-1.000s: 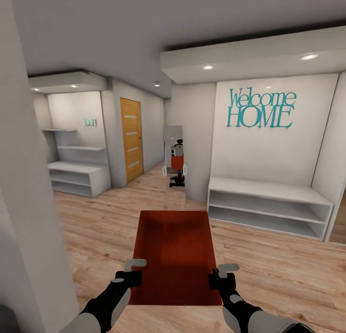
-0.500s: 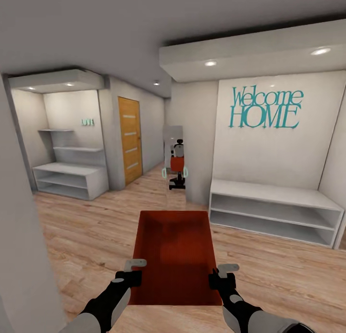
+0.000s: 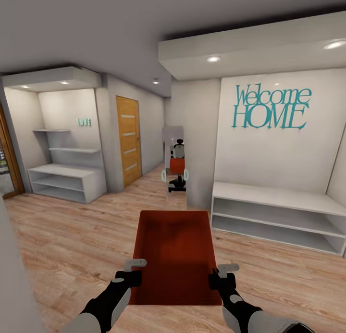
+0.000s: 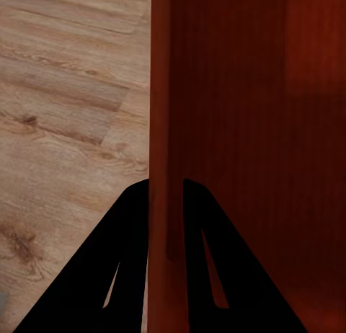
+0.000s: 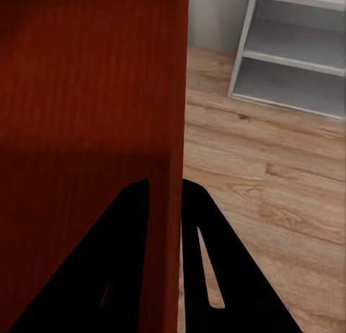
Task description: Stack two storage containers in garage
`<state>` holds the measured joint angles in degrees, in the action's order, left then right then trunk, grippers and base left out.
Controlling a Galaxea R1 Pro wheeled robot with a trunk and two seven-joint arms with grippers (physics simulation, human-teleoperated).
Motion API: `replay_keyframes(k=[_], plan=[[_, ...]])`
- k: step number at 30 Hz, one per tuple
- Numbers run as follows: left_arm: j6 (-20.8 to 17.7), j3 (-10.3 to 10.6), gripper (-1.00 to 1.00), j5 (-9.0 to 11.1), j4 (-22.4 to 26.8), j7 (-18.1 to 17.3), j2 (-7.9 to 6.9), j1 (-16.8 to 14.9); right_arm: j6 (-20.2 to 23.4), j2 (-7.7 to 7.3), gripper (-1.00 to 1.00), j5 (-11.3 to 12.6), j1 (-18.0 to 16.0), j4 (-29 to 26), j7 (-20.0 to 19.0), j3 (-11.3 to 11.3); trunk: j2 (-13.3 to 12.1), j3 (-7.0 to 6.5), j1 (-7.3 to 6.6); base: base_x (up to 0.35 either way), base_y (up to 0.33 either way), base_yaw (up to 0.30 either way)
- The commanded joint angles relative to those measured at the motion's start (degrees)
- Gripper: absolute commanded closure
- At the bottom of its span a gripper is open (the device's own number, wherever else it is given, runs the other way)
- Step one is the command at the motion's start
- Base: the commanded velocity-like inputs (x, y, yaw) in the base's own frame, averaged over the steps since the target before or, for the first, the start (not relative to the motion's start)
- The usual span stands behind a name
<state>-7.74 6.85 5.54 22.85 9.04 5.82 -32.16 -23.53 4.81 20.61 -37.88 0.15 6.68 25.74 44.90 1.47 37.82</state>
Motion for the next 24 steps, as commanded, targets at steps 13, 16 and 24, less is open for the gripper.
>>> replay_keyframes(k=[13,16,24], plan=[[-0.34,0.45,1.00,0.43,0.09,0.80,0.03,-0.01,-0.29,0.03,1.00,1.01,-0.09,0.03,0.26,-1.40,0.08,0.10,0.05,0.322,0.000,0.005],[-0.34,0.45,1.00,0.43,0.09,0.80,0.06,-0.01,-0.29,0.03,1.00,1.01,-0.09,0.03,0.26,-1.41,0.08,0.10,0.05,0.322,0.000,0.124],[-0.34,0.45,1.00,0.43,0.09,0.80,0.07,-0.01,-0.29,0.03,1.00,1.01,-0.09,0.03,0.26,-1.39,0.08,0.10,0.05,0.322,0.000,0.194]])
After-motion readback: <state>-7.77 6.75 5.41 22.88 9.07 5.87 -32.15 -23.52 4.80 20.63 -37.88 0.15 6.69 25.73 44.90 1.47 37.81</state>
